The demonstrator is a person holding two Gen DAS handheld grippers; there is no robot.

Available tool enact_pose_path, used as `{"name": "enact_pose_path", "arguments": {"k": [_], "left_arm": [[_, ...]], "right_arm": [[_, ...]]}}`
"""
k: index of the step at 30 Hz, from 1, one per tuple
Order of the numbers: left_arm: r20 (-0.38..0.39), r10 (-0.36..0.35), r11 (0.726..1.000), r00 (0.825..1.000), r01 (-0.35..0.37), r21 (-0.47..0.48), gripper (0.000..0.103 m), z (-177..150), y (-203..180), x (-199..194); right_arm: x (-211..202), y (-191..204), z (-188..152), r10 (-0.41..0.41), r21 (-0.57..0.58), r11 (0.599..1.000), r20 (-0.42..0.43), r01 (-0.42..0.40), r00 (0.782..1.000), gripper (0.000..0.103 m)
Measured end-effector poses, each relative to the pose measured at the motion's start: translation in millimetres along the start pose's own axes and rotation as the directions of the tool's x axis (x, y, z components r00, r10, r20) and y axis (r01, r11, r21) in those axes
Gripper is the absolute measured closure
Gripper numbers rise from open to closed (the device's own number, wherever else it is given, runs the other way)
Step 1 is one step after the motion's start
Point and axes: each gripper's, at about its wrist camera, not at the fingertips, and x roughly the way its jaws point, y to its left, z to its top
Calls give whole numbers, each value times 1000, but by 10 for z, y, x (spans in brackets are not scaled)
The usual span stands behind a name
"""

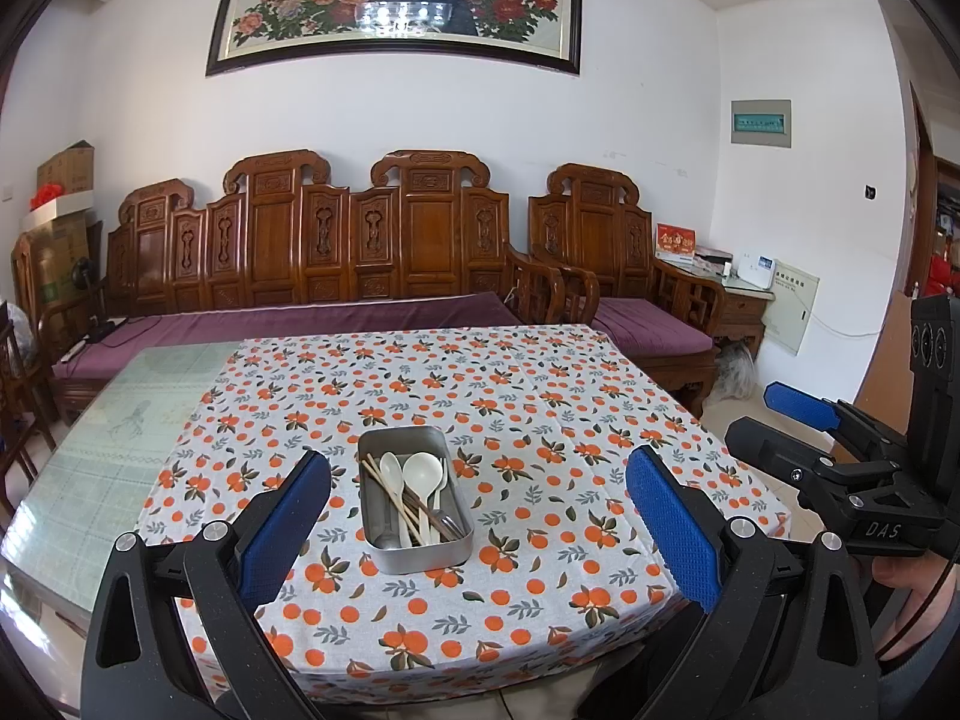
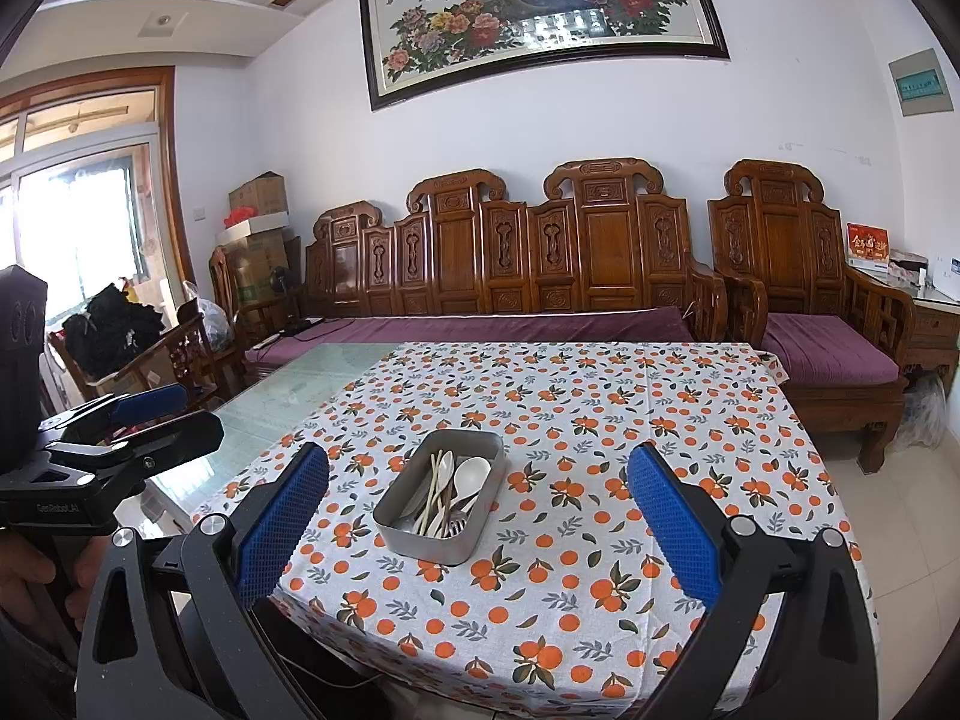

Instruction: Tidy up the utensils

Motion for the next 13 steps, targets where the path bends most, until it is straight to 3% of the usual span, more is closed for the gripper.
{"name": "enact_pose_path", "arguments": {"k": [13], "left_arm": [[-2,1,1000,1000,-1,-4,8,4,8,-2]], "right_arm": [[-1,-4,1,0,1,1000,-1,0,1000,3]]}}
